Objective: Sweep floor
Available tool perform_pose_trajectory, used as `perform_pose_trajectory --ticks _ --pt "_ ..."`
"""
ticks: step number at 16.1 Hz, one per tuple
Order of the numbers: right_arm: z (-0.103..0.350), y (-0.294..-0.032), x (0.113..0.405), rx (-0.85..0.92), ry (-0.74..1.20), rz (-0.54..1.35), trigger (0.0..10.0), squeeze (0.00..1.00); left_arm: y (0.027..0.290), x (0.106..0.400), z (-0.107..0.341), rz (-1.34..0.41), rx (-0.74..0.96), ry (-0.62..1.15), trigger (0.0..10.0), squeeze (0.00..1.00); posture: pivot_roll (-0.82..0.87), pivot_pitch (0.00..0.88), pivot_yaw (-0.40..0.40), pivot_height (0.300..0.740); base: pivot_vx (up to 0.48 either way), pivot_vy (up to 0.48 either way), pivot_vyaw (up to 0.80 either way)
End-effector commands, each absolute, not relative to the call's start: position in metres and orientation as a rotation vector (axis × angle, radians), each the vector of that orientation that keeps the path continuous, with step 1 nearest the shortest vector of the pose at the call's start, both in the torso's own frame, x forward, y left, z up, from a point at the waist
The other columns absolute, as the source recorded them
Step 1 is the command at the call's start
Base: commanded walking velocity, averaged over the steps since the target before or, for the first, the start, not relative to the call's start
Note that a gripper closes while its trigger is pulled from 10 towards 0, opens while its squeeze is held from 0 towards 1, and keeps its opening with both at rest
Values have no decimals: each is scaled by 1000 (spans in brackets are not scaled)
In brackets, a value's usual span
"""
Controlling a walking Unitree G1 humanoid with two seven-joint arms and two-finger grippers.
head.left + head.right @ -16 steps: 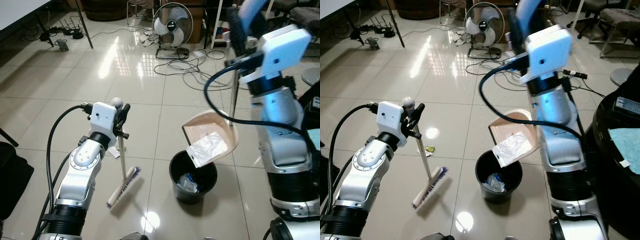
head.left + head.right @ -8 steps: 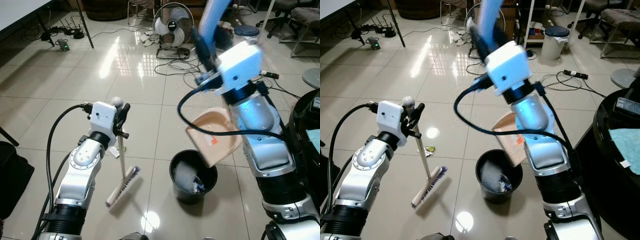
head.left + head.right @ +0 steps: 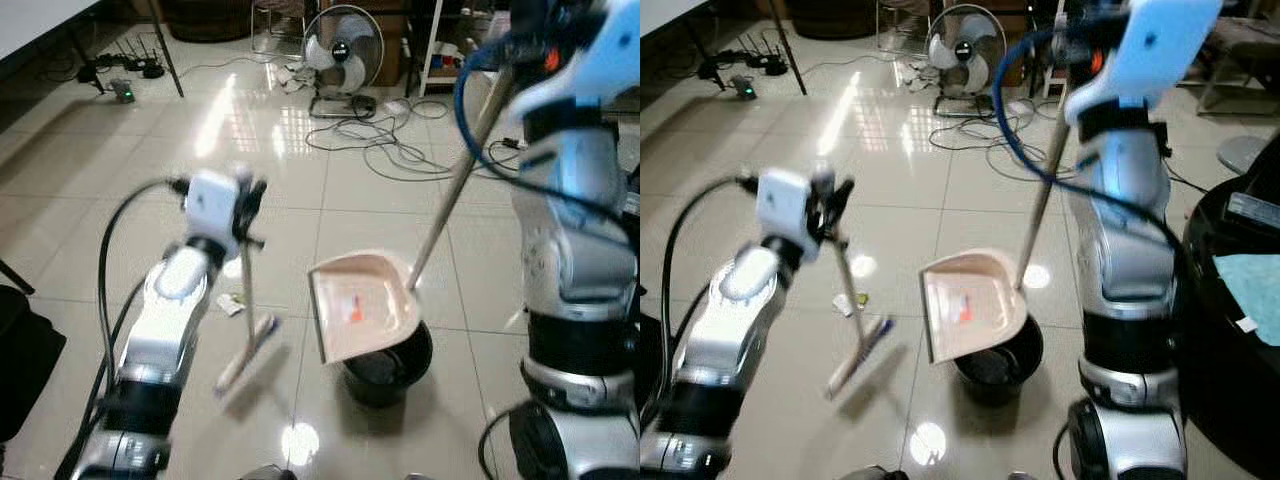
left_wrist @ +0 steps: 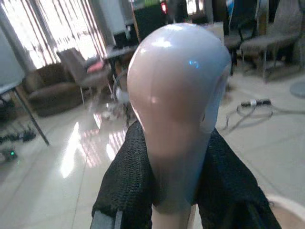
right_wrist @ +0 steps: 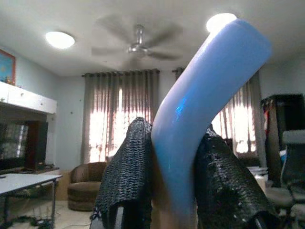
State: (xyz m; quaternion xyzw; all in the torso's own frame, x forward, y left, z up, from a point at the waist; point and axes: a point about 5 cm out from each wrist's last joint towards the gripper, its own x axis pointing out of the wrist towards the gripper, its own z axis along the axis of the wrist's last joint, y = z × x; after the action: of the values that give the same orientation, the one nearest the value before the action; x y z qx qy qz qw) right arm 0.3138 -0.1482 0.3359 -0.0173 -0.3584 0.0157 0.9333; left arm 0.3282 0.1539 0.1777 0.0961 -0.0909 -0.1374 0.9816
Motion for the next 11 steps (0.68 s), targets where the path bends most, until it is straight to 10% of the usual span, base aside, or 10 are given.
perform_pose_trajectory --ticks 1,11 --pt "362 -149 298 -80 -859 9 10000 0 161 330 191 -243 204 -237 10000 0 -128 43 71 740 0 341 0" --pt "323 -162 286 98 -701 11 10000 0 177 327 184 -231 299 -210 10000 0 -116 25 47 740 0 368 0"
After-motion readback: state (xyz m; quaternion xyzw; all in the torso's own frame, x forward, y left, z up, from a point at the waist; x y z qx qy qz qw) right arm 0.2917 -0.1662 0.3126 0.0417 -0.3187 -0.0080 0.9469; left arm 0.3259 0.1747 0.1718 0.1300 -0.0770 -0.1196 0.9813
